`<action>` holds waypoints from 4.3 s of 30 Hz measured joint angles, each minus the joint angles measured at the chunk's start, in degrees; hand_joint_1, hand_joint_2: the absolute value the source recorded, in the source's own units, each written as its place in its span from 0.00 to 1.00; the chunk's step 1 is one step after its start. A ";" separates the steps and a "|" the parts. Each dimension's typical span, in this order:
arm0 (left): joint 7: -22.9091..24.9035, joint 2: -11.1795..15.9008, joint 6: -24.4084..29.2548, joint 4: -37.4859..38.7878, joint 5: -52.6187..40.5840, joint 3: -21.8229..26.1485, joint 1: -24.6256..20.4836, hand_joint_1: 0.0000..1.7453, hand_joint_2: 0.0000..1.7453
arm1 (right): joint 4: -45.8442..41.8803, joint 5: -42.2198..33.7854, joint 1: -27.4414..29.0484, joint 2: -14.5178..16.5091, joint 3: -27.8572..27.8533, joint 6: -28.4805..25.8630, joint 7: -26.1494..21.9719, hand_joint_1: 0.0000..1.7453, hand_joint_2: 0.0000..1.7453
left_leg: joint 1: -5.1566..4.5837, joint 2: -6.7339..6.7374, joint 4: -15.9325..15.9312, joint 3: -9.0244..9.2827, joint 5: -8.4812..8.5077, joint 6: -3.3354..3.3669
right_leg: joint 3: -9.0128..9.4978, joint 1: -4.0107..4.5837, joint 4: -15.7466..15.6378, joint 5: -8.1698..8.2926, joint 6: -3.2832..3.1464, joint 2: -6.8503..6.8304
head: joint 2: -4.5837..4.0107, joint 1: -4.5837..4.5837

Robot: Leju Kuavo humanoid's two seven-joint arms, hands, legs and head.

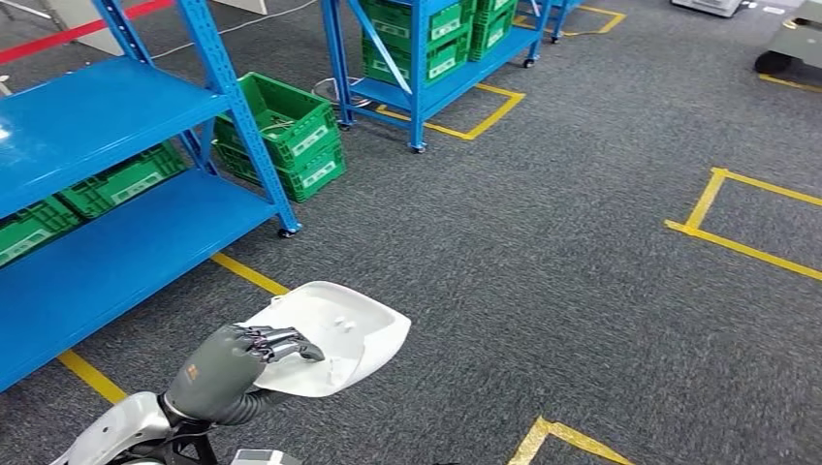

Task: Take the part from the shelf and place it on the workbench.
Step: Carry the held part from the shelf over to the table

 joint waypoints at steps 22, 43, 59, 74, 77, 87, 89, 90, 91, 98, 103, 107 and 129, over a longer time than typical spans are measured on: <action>-3.47 0.15 -2.84 0.15 10.02 1.58 1.54 1.00 1.00 | -3.64 22.63 4.08 13.59 -18.05 25.71 3.75 0.00 0.00 | -0.78 -4.97 -0.79 5.63 -4.80 0.54 | 5.65 2.58 -14.85 1.78 -4.14 4.78 | 0.00 -0.36; -3.89 0.96 -2.81 0.03 7.51 1.41 2.87 1.00 1.00 | -3.85 30.33 2.64 25.68 -33.98 35.62 2.20 0.00 0.00 | -0.04 -3.35 19.70 -3.07 -16.17 -2.56 | 3.87 1.63 -14.15 1.84 -5.89 2.45 | 0.02 -0.41; -6.38 0.25 -6.08 0.35 12.67 1.43 2.22 1.00 1.00 | -2.68 35.62 0.63 26.41 -36.07 37.43 -2.87 0.00 0.00 | -0.46 -3.62 3.99 -8.98 4.46 0.54 | 4.52 1.67 -0.32 -14.50 -2.91 0.89 | 0.01 -0.51; -5.18 -0.57 -5.85 0.25 12.02 3.25 4.18 1.00 1.00 | -10.03 37.87 -1.33 26.50 -39.83 40.16 -9.61 0.00 0.00 | -0.13 -3.17 17.58 -11.44 -6.77 -2.41 | 6.60 1.82 -14.81 0.06 -5.53 0.97 | 0.00 -0.47; -5.17 -0.60 -5.83 0.25 12.48 3.41 4.31 1.00 1.00 | -10.07 37.29 -1.40 26.51 -39.86 40.36 -9.68 0.00 0.00 | -0.06 -3.52 16.50 -7.59 -6.17 -2.34 | 4.51 1.76 -14.76 1.69 -5.19 2.23 | 0.00 -0.46; -8.28 -0.76 -4.79 0.22 18.25 5.08 5.15 1.00 1.00 | -9.02 24.43 -1.09 26.65 -40.62 39.44 -2.46 0.00 0.00 | -0.09 -4.07 1.35 1.07 -1.84 0.64 | -0.39 1.35 -8.68 -1.46 -2.47 1.87 | 0.00 -0.73; -8.88 -0.84 -4.87 0.22 19.59 5.18 5.19 1.00 1.00 | -7.90 21.67 -1.20 26.67 -40.53 38.76 -1.03 0.00 0.00 | -0.11 -3.05 1.40 -0.44 -0.66 0.72 | -2.42 1.24 -1.07 -6.17 -2.00 0.87 | 0.00 -0.70; -9.13 -0.87 -5.01 0.22 20.39 5.19 5.19 1.00 1.00 | -7.32 20.72 -1.23 26.68 -40.47 38.46 -0.64 0.00 0.00 | -0.11 -2.50 1.43 -1.20 -0.08 0.63 | -2.59 1.14 1.42 -6.79 -1.80 0.76 | 0.00 -0.68; -9.32 -0.93 -5.19 0.22 21.19 5.20 5.17 1.00 1.00 | -6.84 20.10 -1.24 26.69 -40.42 38.22 -0.45 0.00 0.00 | -0.11 -1.96 1.47 -1.96 0.49 0.49 | -1.77 1.01 1.92 -6.12 -1.62 0.68 | 0.00 -0.69; -9.65 -1.21 -6.24 0.28 22.85 5.45 5.05 1.00 1.00 | -4.82 19.43 -2.09 26.85 -40.17 37.70 -0.55 0.00 0.00 | -0.04 0.09 2.23 -4.23 2.10 -1.85 | 11.52 0.89 -15.77 -5.12 -3.03 -0.90 | 0.01 -1.34; -9.89 -1.31 -6.34 0.31 22.05 5.43 5.00 1.00 1.00 | -3.69 20.22 -2.21 26.99 -40.47 37.44 -1.28 0.00 0.00 | 0.30 -2.42 11.29 -7.93 -3.59 -3.25 | 11.70 1.09 -16.03 -5.20 -5.13 0.78 | 0.00 -2.46; -10.02 -1.28 -6.34 0.35 21.88 5.23 5.15 1.00 1.00 | -2.88 20.53 -2.21 27.04 -40.57 37.43 -1.38 0.00 0.00 | -0.25 -3.30 17.91 -11.42 -3.01 -2.31 | 12.91 1.88 -15.99 -5.39 -5.53 2.26 | 0.00 -2.67; -11.84 -0.97 -8.71 0.36 22.98 4.35 3.69 1.00 1.00 | 1.40 21.72 -4.81 27.30 -41.48 38.00 -3.43 0.00 0.00 | 0.32 -1.01 -0.14 16.32 -13.38 -2.86 | -7.69 0.20 -9.33 9.31 -3.53 -2.47 | 0.01 -2.28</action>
